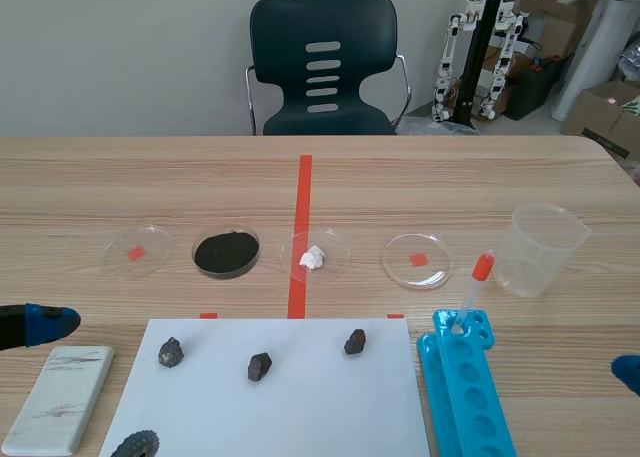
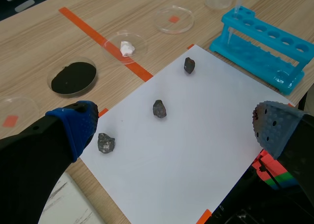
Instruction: Pick up the left mineral with the left hand
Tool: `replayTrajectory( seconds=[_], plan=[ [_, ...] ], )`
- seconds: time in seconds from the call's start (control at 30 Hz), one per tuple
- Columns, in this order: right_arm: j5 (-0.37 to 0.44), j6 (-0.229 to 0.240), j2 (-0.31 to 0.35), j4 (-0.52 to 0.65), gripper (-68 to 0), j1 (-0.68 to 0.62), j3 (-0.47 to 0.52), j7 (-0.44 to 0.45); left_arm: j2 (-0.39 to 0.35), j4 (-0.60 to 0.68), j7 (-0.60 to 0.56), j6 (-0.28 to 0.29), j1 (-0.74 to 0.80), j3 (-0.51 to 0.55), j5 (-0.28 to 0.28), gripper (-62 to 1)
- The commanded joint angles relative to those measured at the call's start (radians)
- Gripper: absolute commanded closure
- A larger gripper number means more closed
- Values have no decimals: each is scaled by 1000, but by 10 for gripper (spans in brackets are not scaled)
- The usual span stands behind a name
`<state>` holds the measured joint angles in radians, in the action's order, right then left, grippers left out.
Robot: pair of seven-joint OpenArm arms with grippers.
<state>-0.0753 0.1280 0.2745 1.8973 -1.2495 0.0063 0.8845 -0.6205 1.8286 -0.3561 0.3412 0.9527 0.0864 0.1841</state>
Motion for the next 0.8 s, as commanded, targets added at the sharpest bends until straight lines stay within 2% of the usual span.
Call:
replayTrajectory(
  seconds=[0.0, 0.17, 0.27, 0.47, 0.53, 0.6, 0.67, 0.77],
  plan=[
    [8, 0, 0, 21, -679, 3, 6, 15, 8, 12, -13, -1, -3, -8, 13, -623],
    [8, 0, 0, 21, -679, 3, 6, 15, 8, 12, 35, -2, -3, -8, 13, -623],
    [8, 0, 0, 21, -679, 3, 6, 15, 33, 12, 97, -2, -19, -8, 13, -623],
    [8, 0, 0, 21, -679, 3, 6, 15, 131, 11, 419, -7, -183, -71, 16, -623],
    [7, 0, 0, 21, -679, 3, 6, 15, 161, 11, 532, -25, -246, -105, 53, -623],
    [7, 0, 0, 21, -679, 3, 6, 15, 188, 9, 635, -67, -308, -143, 98, -623],
    [7, 0, 0, 21, -679, 3, 6, 15, 216, 4, 732, -118, -374, -193, 112, -623],
    [7, 0, 0, 21, -679, 3, 6, 15, 256, -4, 887, -256, -473, -277, 111, -623]
  ],
)
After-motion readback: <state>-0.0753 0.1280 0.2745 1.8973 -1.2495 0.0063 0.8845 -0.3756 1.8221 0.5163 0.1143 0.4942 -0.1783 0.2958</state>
